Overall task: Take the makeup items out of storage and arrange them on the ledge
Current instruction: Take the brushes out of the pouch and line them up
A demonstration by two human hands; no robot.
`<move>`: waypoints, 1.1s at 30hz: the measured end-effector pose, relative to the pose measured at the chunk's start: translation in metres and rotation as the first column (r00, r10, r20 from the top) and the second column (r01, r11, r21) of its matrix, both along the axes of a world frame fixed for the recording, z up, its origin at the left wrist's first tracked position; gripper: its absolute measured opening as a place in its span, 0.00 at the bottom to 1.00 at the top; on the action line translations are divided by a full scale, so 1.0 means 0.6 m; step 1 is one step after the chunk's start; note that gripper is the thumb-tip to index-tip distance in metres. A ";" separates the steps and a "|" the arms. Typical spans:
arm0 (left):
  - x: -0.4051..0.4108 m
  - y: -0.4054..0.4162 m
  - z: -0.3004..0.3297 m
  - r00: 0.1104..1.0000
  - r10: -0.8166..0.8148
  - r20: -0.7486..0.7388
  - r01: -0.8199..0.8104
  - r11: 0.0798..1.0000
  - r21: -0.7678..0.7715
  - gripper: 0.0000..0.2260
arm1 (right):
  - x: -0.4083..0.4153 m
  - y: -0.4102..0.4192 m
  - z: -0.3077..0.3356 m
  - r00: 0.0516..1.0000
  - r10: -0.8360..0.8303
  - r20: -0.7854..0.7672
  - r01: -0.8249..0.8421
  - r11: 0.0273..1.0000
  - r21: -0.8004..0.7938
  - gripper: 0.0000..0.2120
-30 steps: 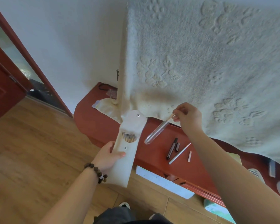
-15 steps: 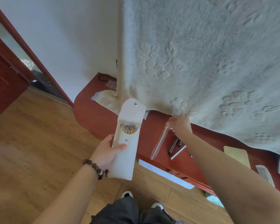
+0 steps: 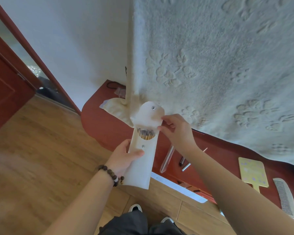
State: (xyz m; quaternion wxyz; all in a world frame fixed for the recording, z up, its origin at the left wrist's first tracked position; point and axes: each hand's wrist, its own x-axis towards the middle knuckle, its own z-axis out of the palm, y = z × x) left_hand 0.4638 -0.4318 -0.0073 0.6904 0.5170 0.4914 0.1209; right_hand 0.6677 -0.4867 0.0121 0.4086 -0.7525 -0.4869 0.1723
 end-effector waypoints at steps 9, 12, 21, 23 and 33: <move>0.008 -0.011 0.022 0.988 -0.124 0.095 0.114 0.988 0.108 0.22 | -0.035 0.003 0.024 0.991 0.128 0.029 -0.125 0.989 -0.082 0.08; 0.006 -0.012 0.028 0.983 -0.163 0.088 0.148 0.977 0.154 0.19 | -0.035 0.003 0.029 0.990 0.138 -0.011 -0.139 0.985 -0.103 0.09; -0.005 -0.010 0.039 0.980 -0.188 0.058 0.174 0.966 0.192 0.18 | -0.038 0.002 0.051 0.976 0.081 -0.201 -0.102 0.990 -0.098 0.04; -0.005 -0.009 0.040 0.981 -0.189 0.037 0.178 0.965 0.193 0.17 | -0.036 0.001 0.051 0.979 0.050 -0.196 -0.068 0.994 -0.086 0.06; -0.019 -0.011 0.022 0.989 -0.147 -0.034 0.151 0.975 0.165 0.18 | 0.007 0.016 0.068 0.893 -0.098 -0.439 0.104 0.995 -0.010 0.02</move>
